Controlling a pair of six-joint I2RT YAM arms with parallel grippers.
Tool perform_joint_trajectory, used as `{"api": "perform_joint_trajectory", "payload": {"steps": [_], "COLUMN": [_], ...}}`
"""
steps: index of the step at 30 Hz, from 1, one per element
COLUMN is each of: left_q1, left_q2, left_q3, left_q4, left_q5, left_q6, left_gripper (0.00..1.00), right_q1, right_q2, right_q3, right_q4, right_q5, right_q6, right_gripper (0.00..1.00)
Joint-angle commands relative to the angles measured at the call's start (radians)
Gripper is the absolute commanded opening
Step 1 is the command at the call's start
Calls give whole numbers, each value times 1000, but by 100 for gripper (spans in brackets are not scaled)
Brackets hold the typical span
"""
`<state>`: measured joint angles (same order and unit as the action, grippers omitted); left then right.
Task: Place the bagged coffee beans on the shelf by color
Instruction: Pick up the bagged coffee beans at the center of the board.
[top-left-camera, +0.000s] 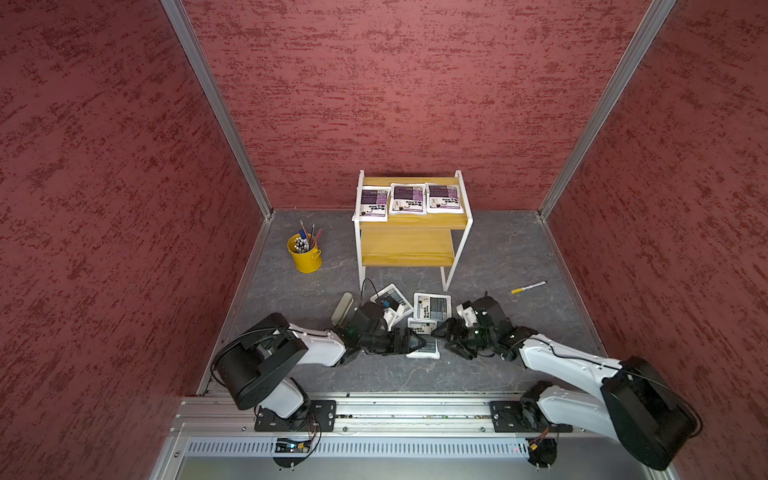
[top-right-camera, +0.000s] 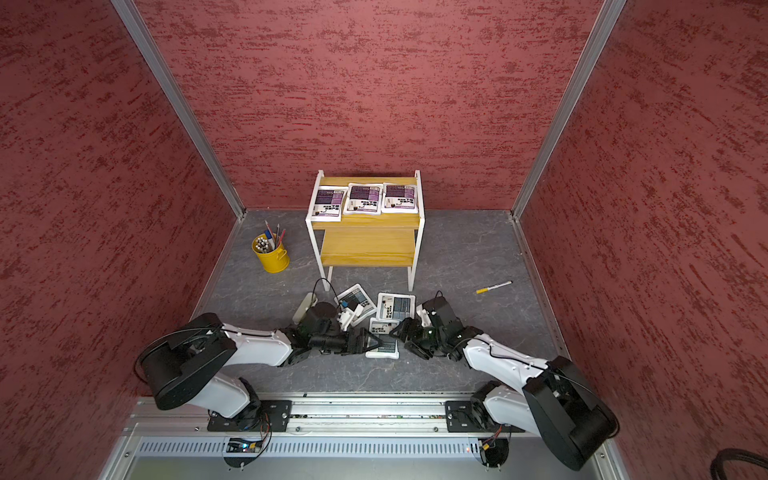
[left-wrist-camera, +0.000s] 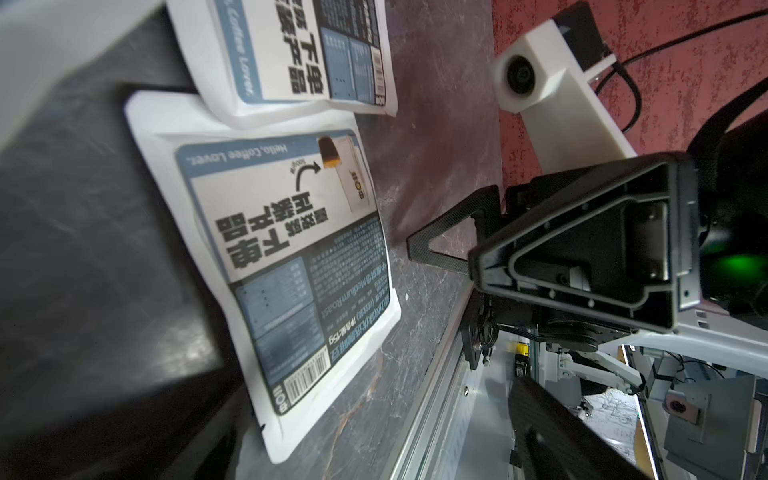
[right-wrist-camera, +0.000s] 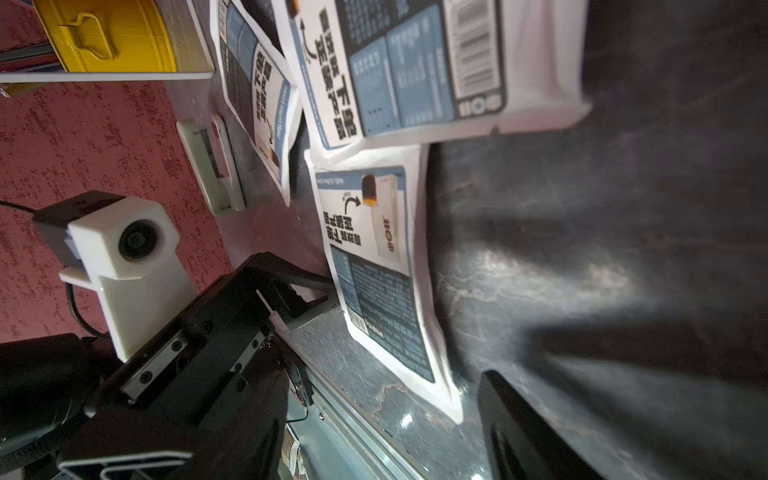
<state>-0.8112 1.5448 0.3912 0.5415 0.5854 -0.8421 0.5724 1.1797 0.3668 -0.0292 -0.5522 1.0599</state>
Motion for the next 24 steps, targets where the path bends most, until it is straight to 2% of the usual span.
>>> {"api": "perform_joint_trajectory", "payload": {"steps": [1,9,12,18,22,24], "left_q1": [-17,-19,-19,-18,-17,-16], "left_q2": [55,88,119,170,182,188], "left_q3": [-28,-36,-34,-62,-74,-74], "left_q4": [-17,22,45,132,159,165], "left_q5": [-22,-8,0,12,10,16], "left_q6": [-47,-60,-78,-126,-138,-140], "left_gripper": [100,98,95,88,84,79], "right_q1": [7,6,6,9,8,9], "right_q2": [-7,43,86,169,207,215], "right_q3": [-8,-16,-17,-41,-52,-58], "right_q4": [6,31,58,155,197,207], "right_q5": [11,-5,-16,-49,-64,-67], "right_q6": [6,-10,-19,-12,-11,-11], "right_gripper": [76,73,66,45,39,39]}}
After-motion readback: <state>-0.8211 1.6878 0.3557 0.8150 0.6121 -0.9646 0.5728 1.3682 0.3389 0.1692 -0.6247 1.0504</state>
